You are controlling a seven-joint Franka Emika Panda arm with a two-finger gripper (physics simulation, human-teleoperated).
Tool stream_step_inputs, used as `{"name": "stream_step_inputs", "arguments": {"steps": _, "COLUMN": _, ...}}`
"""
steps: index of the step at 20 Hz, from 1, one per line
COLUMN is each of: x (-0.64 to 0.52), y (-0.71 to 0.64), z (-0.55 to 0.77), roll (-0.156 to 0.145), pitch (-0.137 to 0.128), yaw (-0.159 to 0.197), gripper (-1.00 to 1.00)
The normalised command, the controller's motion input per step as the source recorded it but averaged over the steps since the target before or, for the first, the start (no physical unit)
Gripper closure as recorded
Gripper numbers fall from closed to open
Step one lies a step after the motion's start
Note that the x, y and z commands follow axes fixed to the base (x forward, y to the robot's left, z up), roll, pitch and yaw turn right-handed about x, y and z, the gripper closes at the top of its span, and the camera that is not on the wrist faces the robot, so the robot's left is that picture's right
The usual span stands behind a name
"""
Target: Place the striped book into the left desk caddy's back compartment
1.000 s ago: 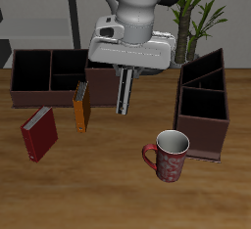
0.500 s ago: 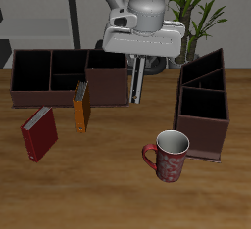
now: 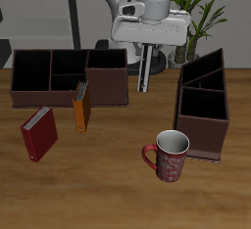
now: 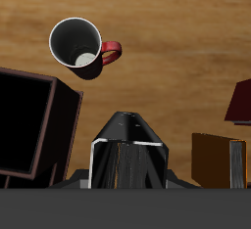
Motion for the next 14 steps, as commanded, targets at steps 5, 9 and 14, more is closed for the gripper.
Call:
{"name": "stream_step_inputs", "arguments": {"steps": 5, "x": -0.33, "y": 0.02, "z": 0.05, "roll": 0.018, "pitch": -0.032, "yaw": -0.007, "gripper": 1.0}}
{"name": "stream_step_inputs", "arguments": {"steps": 9, "x": -0.32, "y": -0.04, "z": 0.07, "roll": -0.007, "pitch": -0.041, "yaw": 0.016, "gripper": 1.0}}
{"name": "stream_step_inputs", "arguments": {"steps": 14, "x": -0.35, "y": -0.07, "z": 0.04, "roll": 0.015, "pitch": -0.012, "yaw": -0.012, "gripper": 1.0}}
